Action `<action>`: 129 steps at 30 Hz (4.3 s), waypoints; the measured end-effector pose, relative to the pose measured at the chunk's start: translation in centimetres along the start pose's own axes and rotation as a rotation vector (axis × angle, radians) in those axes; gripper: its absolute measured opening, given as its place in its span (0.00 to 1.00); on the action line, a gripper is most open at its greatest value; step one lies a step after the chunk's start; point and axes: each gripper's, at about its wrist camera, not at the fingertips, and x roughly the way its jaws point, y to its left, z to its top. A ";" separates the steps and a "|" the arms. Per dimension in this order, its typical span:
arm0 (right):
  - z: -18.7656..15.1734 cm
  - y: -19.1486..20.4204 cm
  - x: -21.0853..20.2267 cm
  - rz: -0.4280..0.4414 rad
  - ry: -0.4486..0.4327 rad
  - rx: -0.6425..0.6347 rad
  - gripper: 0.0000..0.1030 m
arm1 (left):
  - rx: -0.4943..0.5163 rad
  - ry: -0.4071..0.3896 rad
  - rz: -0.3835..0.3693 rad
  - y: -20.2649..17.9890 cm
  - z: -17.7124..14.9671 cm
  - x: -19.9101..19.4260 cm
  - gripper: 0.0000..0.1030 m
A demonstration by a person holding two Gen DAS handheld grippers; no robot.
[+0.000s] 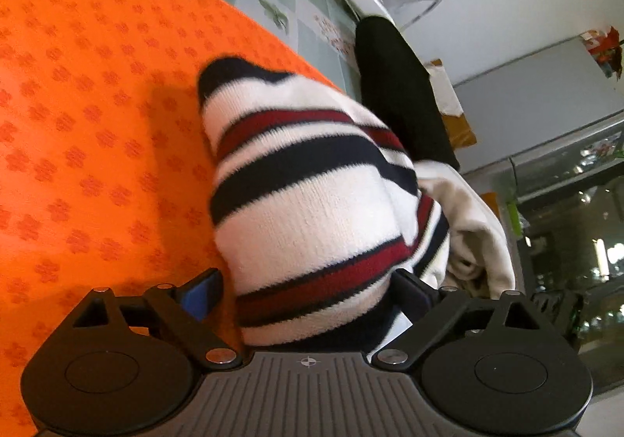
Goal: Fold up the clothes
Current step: 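Grasp the folded cardigan bundle with both grippers and lift it, then carry the cardigan bundle with both grippers toward the stack of dark clothes, then lower the cardigan onto the clothes stack and open both grippers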
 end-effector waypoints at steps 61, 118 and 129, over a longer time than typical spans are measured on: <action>30.9 30.1 9.4 0.444 -0.226 0.177 0.56 | 0.378 -0.521 0.264 -1.2 36.8 -22.8 0.68; 32.1 40.2 4.6 0.183 -0.322 -0.541 0.52 | 0.477 -0.615 0.307 -7.2 31.3 -25.4 0.43; 28.7 39.8 -1.4 0.188 -0.313 -0.543 0.57 | 0.501 -0.643 0.349 -10.4 26.5 -28.9 0.64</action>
